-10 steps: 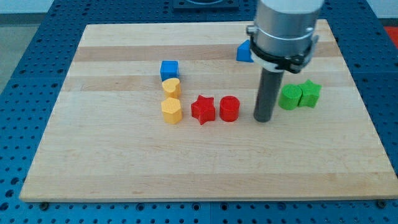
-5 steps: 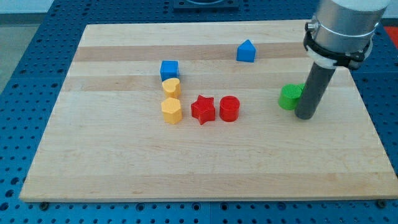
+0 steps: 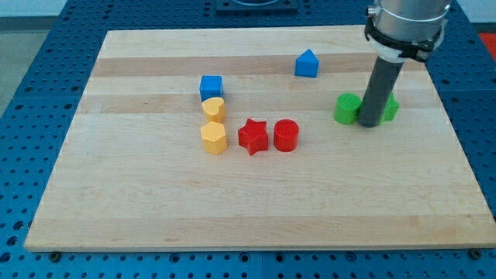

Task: Slide green circle above red circle

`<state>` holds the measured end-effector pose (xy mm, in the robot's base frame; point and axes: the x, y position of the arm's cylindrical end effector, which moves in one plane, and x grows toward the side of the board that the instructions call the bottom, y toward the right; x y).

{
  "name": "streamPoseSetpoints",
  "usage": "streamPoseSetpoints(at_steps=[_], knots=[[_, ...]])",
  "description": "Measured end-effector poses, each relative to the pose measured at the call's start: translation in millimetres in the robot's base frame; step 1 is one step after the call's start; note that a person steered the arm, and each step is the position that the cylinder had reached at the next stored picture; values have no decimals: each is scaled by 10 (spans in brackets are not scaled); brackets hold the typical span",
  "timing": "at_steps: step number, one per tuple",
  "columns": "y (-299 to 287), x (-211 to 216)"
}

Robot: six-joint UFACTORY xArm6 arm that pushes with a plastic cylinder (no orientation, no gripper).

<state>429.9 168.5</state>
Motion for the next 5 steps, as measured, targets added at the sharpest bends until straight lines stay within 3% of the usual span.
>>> streamPoseSetpoints(at_steps=[5], knots=[[-247,-404]])
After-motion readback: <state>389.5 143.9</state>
